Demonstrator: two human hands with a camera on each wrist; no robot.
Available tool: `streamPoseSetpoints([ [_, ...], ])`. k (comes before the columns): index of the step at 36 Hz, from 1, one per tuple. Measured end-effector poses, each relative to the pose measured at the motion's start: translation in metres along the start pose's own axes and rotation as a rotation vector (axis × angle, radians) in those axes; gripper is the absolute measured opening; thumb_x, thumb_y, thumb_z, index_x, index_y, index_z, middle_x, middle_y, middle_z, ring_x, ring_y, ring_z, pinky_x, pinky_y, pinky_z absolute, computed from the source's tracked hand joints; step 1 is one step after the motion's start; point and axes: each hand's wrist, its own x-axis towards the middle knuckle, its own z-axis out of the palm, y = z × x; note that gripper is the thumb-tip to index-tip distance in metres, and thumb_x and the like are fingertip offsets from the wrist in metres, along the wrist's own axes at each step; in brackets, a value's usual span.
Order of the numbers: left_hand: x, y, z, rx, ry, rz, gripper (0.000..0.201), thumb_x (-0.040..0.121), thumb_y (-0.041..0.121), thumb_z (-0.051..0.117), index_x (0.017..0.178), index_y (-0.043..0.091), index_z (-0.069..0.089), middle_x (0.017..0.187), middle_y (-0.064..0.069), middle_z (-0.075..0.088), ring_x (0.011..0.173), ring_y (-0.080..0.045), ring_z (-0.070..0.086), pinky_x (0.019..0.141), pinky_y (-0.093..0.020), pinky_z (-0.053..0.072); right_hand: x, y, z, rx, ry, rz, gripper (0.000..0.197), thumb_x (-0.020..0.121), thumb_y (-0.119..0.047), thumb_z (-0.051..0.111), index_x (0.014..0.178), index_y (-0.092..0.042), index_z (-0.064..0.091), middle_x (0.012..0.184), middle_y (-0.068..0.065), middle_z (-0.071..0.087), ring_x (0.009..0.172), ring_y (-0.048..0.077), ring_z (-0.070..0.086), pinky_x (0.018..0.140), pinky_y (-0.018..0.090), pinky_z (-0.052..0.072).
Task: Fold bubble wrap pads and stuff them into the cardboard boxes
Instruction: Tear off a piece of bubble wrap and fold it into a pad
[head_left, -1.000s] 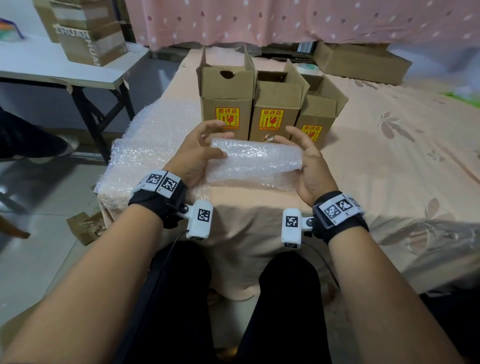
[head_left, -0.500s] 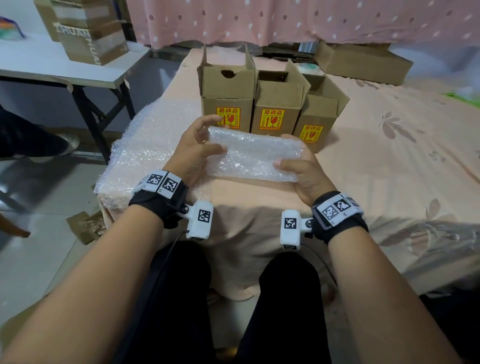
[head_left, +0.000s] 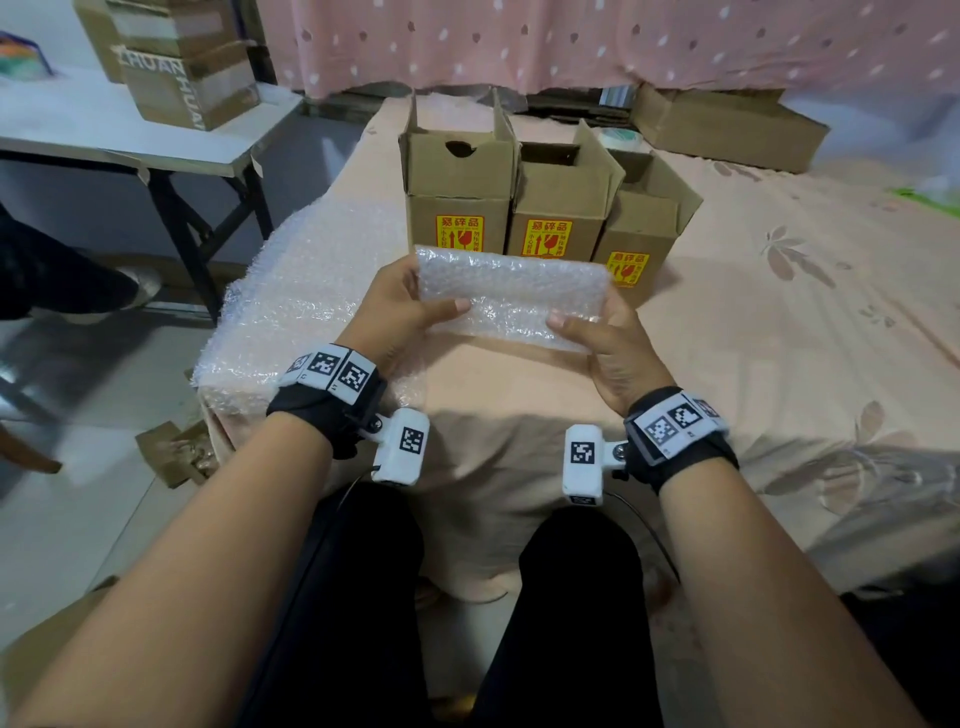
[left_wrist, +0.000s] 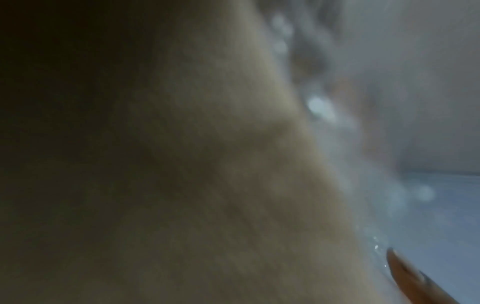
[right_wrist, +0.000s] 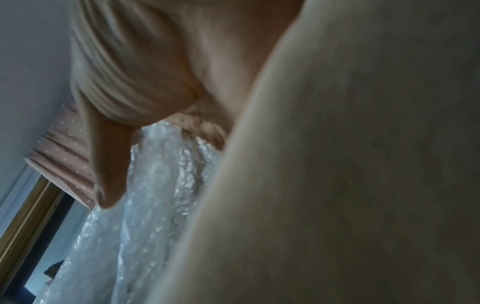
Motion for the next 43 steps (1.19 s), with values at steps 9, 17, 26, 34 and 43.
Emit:
streamPoseSetpoints([
  [9,0.002,-0.001,0.001,-0.021,0.015,0.005,0.03,0.084,-0.012,0.07,0.105,0.008,0.064,0.094,-0.004,0.076,0.089,-0.018,0.075,0.074,-0.026,0.058,0.004,0.006,-0.001,-0.146,0.058,-0.013,0.065,0.078,0.021,0.064,0.133,-0.011,0.052,0.12,0.007,0.067,0.115,0.023,0.065,0.092,0.038,0.056],
  [17,0.007,-0.005,-0.001,-0.013,0.021,-0.052,0.039,0.082,-0.004,0.076,0.113,0.013,0.06,0.114,-0.014,0.072,0.105,-0.03,0.072,0.085,-0.041,0.061,0.005,0.007,-0.001,-0.188,0.13,-0.067,0.049,0.078,0.011,0.067,0.12,-0.013,0.062,0.116,0.013,0.071,0.108,0.031,0.068,0.084,0.043,0.059],
  [26,0.006,-0.004,0.001,-0.043,0.003,-0.074,0.043,0.083,-0.007,0.074,0.12,0.007,0.057,0.114,-0.015,0.07,0.104,-0.029,0.072,0.075,-0.034,0.06,0.005,0.007,-0.003,-0.236,0.176,-0.102,0.048,0.083,0.013,0.064,0.117,-0.021,0.065,0.107,-0.002,0.073,0.101,0.011,0.07,0.083,0.029,0.056],
  [34,0.007,-0.004,0.0,0.052,0.044,-0.055,0.03,0.099,0.041,0.061,0.094,0.011,0.062,0.095,-0.009,0.073,0.094,-0.025,0.072,0.084,-0.046,0.057,0.007,0.008,-0.005,-0.255,0.2,-0.116,0.047,0.083,0.012,0.064,0.118,-0.019,0.065,0.113,0.0,0.072,0.106,0.014,0.068,0.086,0.029,0.056],
  [43,0.008,-0.001,0.003,-0.07,0.061,-0.107,0.04,0.105,0.034,0.05,0.111,-0.003,0.063,0.099,-0.014,0.071,0.092,-0.028,0.072,0.084,-0.045,0.059,0.008,0.011,-0.004,-0.228,0.175,-0.096,0.044,0.083,0.011,0.065,0.11,-0.024,0.069,0.109,0.002,0.074,0.106,0.022,0.07,0.091,0.043,0.058],
])
